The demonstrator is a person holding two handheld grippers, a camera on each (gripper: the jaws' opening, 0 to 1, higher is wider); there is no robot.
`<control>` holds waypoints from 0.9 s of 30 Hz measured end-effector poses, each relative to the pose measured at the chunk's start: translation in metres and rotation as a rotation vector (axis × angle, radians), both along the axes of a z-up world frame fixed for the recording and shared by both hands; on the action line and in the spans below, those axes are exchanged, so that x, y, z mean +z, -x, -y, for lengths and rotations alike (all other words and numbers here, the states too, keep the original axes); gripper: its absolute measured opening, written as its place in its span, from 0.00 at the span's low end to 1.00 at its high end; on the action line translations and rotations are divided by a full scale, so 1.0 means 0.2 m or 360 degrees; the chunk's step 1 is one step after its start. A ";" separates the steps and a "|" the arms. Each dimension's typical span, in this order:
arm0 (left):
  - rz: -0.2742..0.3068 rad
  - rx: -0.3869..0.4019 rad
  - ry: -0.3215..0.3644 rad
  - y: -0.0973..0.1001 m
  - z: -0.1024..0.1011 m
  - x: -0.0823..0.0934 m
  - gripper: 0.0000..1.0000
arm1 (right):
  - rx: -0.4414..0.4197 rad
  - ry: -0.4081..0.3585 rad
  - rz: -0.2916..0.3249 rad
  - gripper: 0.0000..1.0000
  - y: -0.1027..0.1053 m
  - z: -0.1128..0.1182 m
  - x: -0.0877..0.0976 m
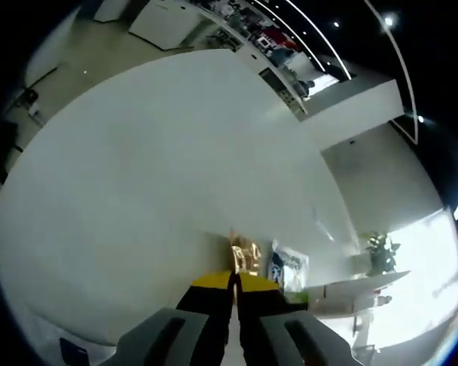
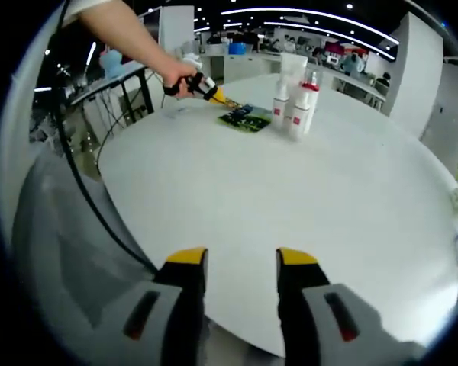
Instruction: Arrange the skincare products in the storage area until every visible bottle or jar stands upright without overlapping.
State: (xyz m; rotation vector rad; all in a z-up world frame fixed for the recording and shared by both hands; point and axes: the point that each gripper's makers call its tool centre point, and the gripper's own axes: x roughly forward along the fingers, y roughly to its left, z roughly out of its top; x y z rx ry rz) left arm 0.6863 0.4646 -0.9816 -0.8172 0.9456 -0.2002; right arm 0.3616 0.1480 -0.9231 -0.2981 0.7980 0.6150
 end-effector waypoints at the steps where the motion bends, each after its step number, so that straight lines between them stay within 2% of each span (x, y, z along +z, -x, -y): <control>1: 0.0000 -0.0005 -0.0006 0.00 0.00 0.00 0.02 | 0.0001 0.0000 -0.0002 0.37 0.00 0.00 0.00; 10: -0.0005 -0.0001 -0.0066 0.00 -0.03 -0.02 0.05 | 0.0008 0.0004 0.0000 0.37 0.00 0.00 0.00; 13: -0.0007 -0.0040 -0.0137 0.00 -0.04 -0.04 0.05 | 0.0013 0.0008 -0.0003 0.37 0.00 0.00 0.00; 16: -0.0006 -0.0025 -0.0120 0.00 -0.04 -0.03 0.06 | 0.0012 0.0008 0.0001 0.37 0.00 0.00 0.00; 20: 0.0000 0.0002 -0.0112 -0.01 -0.04 -0.01 0.12 | 0.0014 0.0010 0.0003 0.37 0.00 0.00 0.00; 27: 0.0025 0.0000 -0.0161 0.00 -0.06 0.02 0.23 | 0.0011 0.0011 0.0024 0.37 -0.01 0.00 0.01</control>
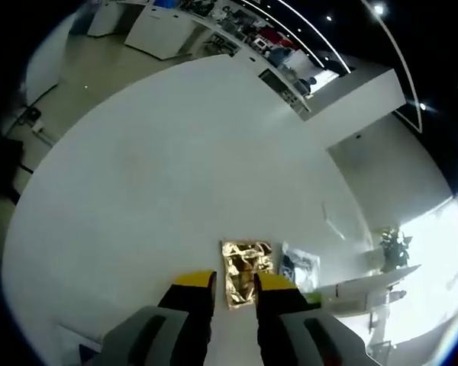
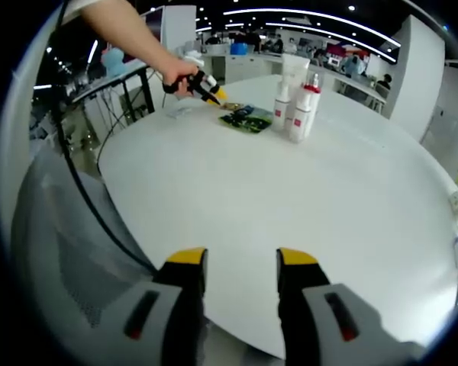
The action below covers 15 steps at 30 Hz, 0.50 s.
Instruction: Arrange the skincare products in the storage area until every visible bottle or jar stands upright without overlapping.
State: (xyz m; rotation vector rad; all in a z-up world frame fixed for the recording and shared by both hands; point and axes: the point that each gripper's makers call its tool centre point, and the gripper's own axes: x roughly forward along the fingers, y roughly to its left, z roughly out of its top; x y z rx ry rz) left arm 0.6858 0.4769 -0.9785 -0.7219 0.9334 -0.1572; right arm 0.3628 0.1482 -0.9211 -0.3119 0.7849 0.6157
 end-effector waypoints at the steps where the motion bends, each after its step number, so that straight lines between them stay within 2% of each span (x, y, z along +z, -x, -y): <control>1: 0.0001 0.0002 -0.0007 0.00 0.00 0.00 0.25 | -0.0001 -0.0001 0.0002 0.37 0.00 0.00 0.00; 5: 0.0016 -0.0010 -0.0065 0.02 -0.03 0.02 0.32 | -0.0001 -0.0002 0.0022 0.37 0.00 0.00 0.01; 10: 0.0079 -0.0019 -0.0107 0.03 -0.04 0.08 0.36 | 0.0004 -0.0003 0.0039 0.37 -0.01 0.00 0.02; 15: 0.0107 -0.0018 -0.0216 0.06 -0.10 0.12 0.43 | 0.0008 -0.0009 0.0058 0.37 -0.01 0.00 0.03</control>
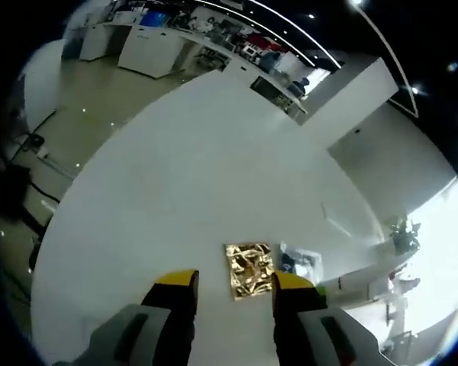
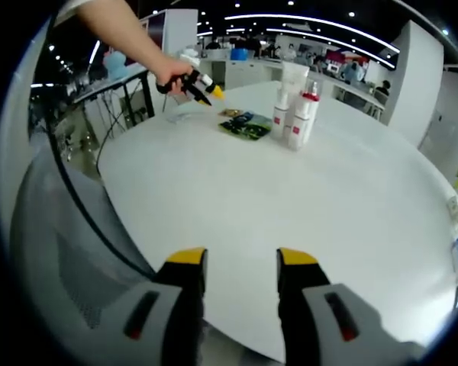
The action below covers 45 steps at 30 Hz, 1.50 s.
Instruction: Arrange the skincare products in the storage area until every visible bottle or jar stands upright without overlapping.
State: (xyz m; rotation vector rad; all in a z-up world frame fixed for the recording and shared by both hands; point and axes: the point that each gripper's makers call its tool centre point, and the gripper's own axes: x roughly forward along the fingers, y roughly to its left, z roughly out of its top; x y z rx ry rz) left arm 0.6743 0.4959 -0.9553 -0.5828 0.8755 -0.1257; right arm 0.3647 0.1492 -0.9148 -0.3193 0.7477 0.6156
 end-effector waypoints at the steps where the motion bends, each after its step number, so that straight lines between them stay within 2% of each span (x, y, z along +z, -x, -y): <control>1: 0.0007 0.0005 -0.0031 0.01 -0.01 0.01 0.44 | 0.0001 -0.0002 0.0003 0.37 0.00 0.00 0.00; 9: 0.0055 -0.0008 -0.0328 0.08 -0.16 0.03 0.52 | 0.0012 -0.0006 0.0030 0.37 0.00 -0.01 0.02; 12: 0.0067 -0.0002 -0.0455 0.12 -0.21 0.02 0.57 | 0.0012 -0.0007 0.0037 0.37 -0.01 -0.01 0.02; 14: 0.0059 -0.0002 -0.0474 0.14 -0.21 0.01 0.63 | 0.0015 -0.0008 0.0041 0.37 0.00 -0.01 0.02; 16: 0.0082 -0.0037 -0.0591 0.21 -0.22 0.03 0.68 | 0.0019 -0.0005 0.0045 0.37 0.00 -0.01 0.02; 19: 0.0062 -0.0119 -0.0691 0.26 -0.22 0.02 0.72 | 0.0019 -0.0003 0.0047 0.37 -0.01 -0.01 0.02; 24: 0.0036 -0.0215 -0.0795 0.32 -0.21 0.00 0.80 | 0.0017 0.0009 0.0049 0.37 -0.01 -0.01 0.02; 31: 0.0018 -0.0217 -0.0795 0.35 -0.22 0.00 0.86 | 0.0008 0.0031 0.0051 0.37 -0.01 0.01 0.01; 34: -0.0004 -0.0273 -0.0835 0.38 -0.22 -0.02 0.89 | 0.0007 0.0040 0.0051 0.37 -0.01 0.01 0.01; 45: -0.0019 -0.0324 -0.0850 0.39 -0.26 -0.03 0.89 | 0.0010 0.0073 0.0047 0.37 -0.01 0.02 0.00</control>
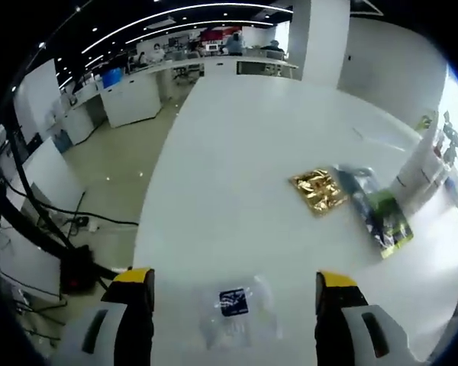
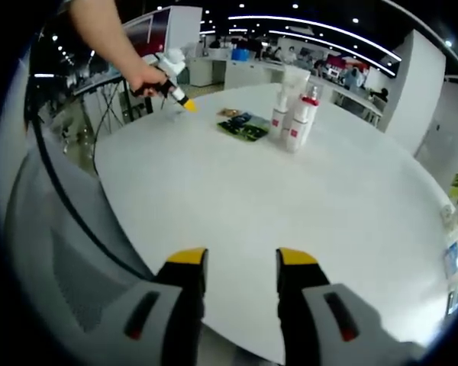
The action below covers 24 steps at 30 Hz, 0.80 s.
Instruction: Arrange the skincare products in the storage area until every visible bottle or jar stands upright without overlapping.
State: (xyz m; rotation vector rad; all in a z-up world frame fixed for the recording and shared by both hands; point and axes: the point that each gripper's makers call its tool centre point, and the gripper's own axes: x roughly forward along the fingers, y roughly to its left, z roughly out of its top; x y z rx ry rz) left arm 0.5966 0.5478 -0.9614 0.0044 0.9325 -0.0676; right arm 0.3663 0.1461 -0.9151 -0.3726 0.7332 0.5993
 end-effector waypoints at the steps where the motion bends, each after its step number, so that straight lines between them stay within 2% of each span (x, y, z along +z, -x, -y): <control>1: -0.0002 -0.0001 0.0003 0.00 0.00 0.00 0.89 | 0.0000 0.0000 -0.0001 0.37 0.00 0.00 0.00; 8: -0.0016 -0.0035 -0.0016 0.00 0.00 -0.02 0.88 | 0.0002 0.0009 -0.0010 0.37 0.00 0.00 -0.01; 17: -0.0005 -0.0018 0.0001 0.00 -0.03 -0.05 0.88 | -0.0003 0.0007 -0.0008 0.37 0.00 0.00 0.00; 24: -0.0014 -0.0076 -0.0005 0.01 0.01 -0.06 0.86 | 0.0012 -0.0002 -0.0004 0.37 0.01 -0.01 0.00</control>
